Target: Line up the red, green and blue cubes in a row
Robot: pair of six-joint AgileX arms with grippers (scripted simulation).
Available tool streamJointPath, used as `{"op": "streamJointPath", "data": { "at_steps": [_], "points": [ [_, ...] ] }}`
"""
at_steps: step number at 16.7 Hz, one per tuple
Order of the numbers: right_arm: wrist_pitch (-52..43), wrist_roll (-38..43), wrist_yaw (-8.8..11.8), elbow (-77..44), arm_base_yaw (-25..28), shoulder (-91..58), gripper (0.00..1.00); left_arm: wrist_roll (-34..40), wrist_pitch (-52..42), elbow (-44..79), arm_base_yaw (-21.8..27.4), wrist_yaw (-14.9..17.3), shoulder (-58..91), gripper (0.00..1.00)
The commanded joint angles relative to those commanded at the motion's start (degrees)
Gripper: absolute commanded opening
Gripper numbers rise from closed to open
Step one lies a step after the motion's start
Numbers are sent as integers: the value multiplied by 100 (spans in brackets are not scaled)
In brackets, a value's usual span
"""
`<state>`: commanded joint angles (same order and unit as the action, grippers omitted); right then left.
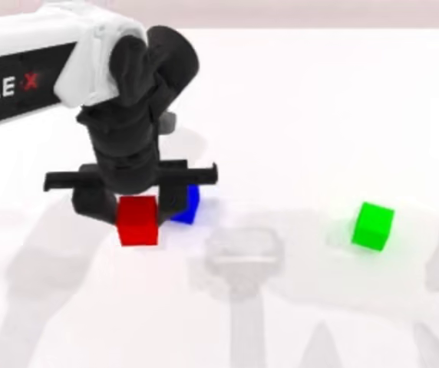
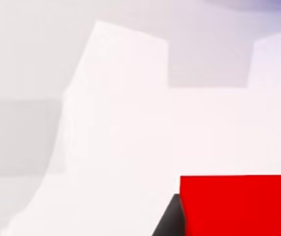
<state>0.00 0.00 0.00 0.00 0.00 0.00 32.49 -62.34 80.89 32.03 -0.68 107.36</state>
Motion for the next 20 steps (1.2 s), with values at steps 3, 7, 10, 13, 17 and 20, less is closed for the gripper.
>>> {"op": "streamJointPath", "data": {
  "at_steps": [3,7,10,13,17,20],
  "points": [
    [0,0,0,0,0,0,100,361,-39,26,472,-9,-78,0],
    [0,0,0,0,0,0,100,376,-31,13,486,-6,-60,0],
    [0,0,0,0,0,0,100,376,201,-163,486,-8,2,0],
    [0,0,0,0,0,0,100,391,853,-583,490,-5,189,0],
    [0,0,0,0,0,0,100,392,1462,-1003,515,-7,382,0],
    [0,0,0,0,0,0,100,392,1472,-1011,516,-8,386,0]
  ]
}}
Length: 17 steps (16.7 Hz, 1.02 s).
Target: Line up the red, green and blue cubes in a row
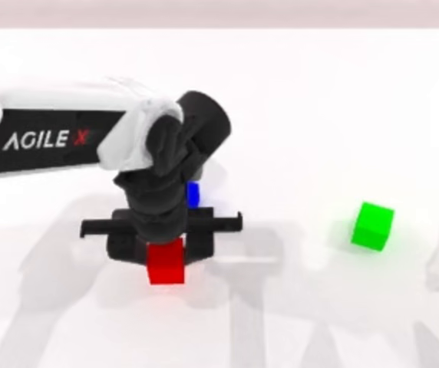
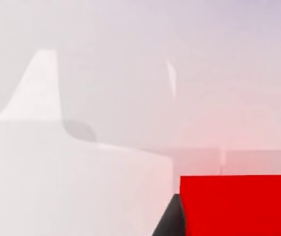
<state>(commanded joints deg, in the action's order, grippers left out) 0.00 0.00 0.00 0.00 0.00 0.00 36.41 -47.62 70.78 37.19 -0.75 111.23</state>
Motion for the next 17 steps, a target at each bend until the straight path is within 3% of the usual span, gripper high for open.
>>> {"op": "streamJointPath", "data": {
  "at_steps": [1,14,17],
  "points": [
    [0,0,0,0,0,0,100,0,0,0,0,0,0,0],
    [0,0,0,0,0,0,100,0,0,0,0,0,0,98],
    [0,0,0,0,0,0,100,0,0,0,0,0,0,100]
  ]
}}
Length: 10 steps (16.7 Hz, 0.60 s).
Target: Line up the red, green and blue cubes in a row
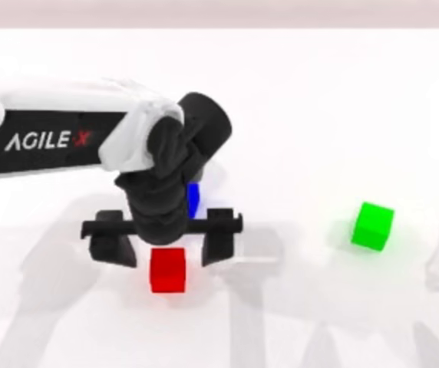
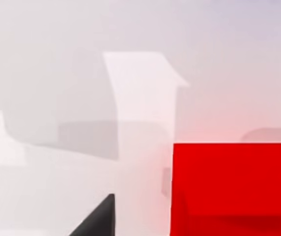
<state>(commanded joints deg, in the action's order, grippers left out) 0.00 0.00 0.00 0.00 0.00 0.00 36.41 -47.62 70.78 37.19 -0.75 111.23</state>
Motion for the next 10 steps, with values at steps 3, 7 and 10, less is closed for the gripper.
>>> {"op": "streamJointPath", "data": {
  "at_steps": [3,7,10],
  "points": [
    [0,0,0,0,0,0,100,0,0,0,0,0,0,100],
    [0,0,0,0,0,0,100,1,-21,17,-8,0,-9,100],
    [0,0,0,0,0,0,100,24,-428,290,-32,-3,-140,100]
  ]
}}
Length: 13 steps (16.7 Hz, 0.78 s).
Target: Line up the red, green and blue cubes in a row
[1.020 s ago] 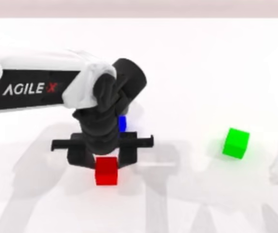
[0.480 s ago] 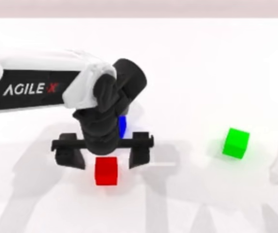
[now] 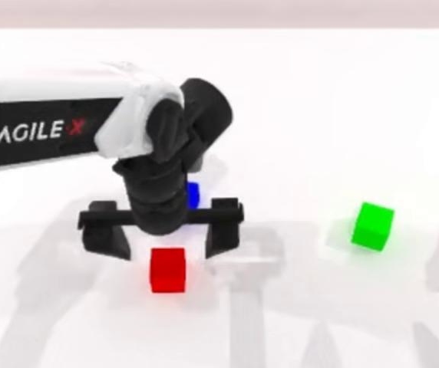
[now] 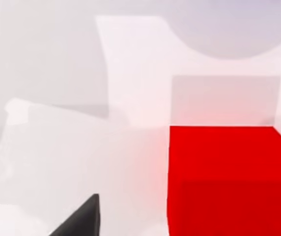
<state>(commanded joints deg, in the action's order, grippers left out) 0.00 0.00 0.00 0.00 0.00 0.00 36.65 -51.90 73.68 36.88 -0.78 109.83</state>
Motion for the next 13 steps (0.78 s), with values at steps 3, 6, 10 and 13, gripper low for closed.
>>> {"op": "streamJointPath", "data": {
  "at_steps": [3,6,10,13],
  "points": [
    [0,0,0,0,0,0,100,15,-693,394,-38,3,-228,100],
    [0,0,0,0,0,0,100,12,-1056,644,-63,-1,-408,100],
    [0,0,0,0,0,0,100,11,-1048,636,-34,-1,-392,100],
    [-127,-97,10,-171,56,-175,100,2,-930,476,-126,-16,-565,100]
  ]
}}
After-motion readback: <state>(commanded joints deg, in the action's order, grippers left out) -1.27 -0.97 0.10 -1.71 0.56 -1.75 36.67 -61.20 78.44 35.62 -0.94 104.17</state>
